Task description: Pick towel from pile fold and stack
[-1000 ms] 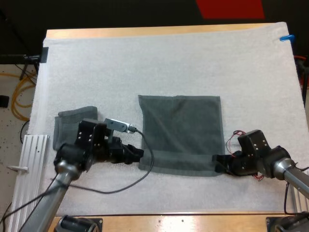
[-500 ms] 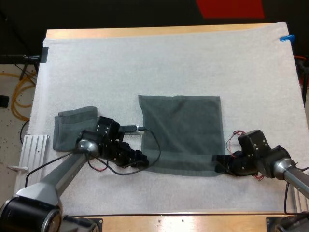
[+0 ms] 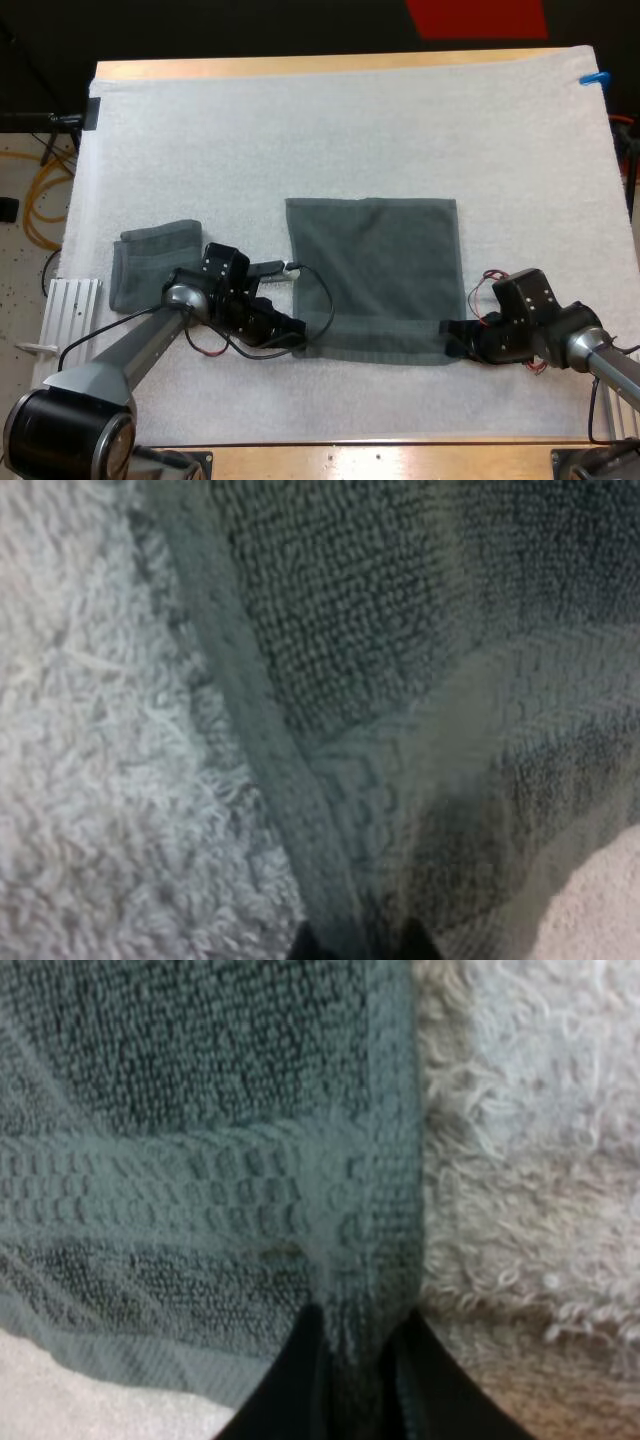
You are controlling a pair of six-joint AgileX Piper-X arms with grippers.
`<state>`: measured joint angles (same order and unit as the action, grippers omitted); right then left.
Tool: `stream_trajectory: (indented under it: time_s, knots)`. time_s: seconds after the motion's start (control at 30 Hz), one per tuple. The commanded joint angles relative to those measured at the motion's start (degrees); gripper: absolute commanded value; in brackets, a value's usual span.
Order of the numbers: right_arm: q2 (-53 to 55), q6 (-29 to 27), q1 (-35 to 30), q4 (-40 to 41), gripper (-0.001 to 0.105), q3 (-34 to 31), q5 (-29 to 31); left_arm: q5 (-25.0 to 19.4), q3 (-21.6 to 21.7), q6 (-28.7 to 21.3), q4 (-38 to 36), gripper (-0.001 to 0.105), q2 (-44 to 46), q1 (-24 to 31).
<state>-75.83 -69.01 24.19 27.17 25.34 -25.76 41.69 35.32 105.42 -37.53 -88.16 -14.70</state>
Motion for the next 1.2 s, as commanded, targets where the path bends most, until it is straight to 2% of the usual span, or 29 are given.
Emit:
stream_trajectory:
  time_s: [0.0,0.1,0.27,0.37,0.47,0.6,0.77,0.83,0.97,1.17]
  knots:
    - [-0.4,0.1,0.2,1.0,0.0,-0.7,-0.3,1.1,-0.1,-0.3,-0.8,0.0,-0.1,-0.4]
    - [1.0,0.1,0.2,2.1,0.0,-0.7,-1.1,3.5,-0.1,-1.6,-3.8,0.0,0.2,-0.4]
    - [8.5,0.3,0.2,7.1,0.0,-0.7,-1.5,3.4,-0.1,-6.9,-15.2,0.0,4.3,-0.4]
    - [13.9,0.9,0.2,10.0,0.0,-0.7,-1.7,3.4,-0.1,-8.0,-20.1,0.0,8.3,-0.4]
    - [18.6,2.2,0.2,11.4,0.0,-0.7,-2.0,3.3,-0.1,-8.0,-20.8,0.0,11.9,-0.4]
    - [20.6,7.8,0.2,6.4,0.0,-0.7,-1.0,3.3,-0.1,-4.7,-14.7,0.0,13.0,-0.4]
    - [16.5,17.1,0.0,-9.3,0.0,-0.7,1.5,3.3,-0.1,6.5,-0.8,0.0,12.8,1.1]
    - [13.7,18.8,0.0,-14.0,0.0,-0.5,1.5,3.3,-0.1,9.8,4.5,0.0,12.8,2.6]
    - [7.1,19.2,0.0,-18.9,0.0,1.3,3.2,3.3,-0.1,14.1,14.4,0.0,12.8,6.0]
    - [0.3,19.3,0.0,-22.5,0.0,5.7,10.9,3.3,-0.1,14.6,21.1,0.0,11.8,7.9]
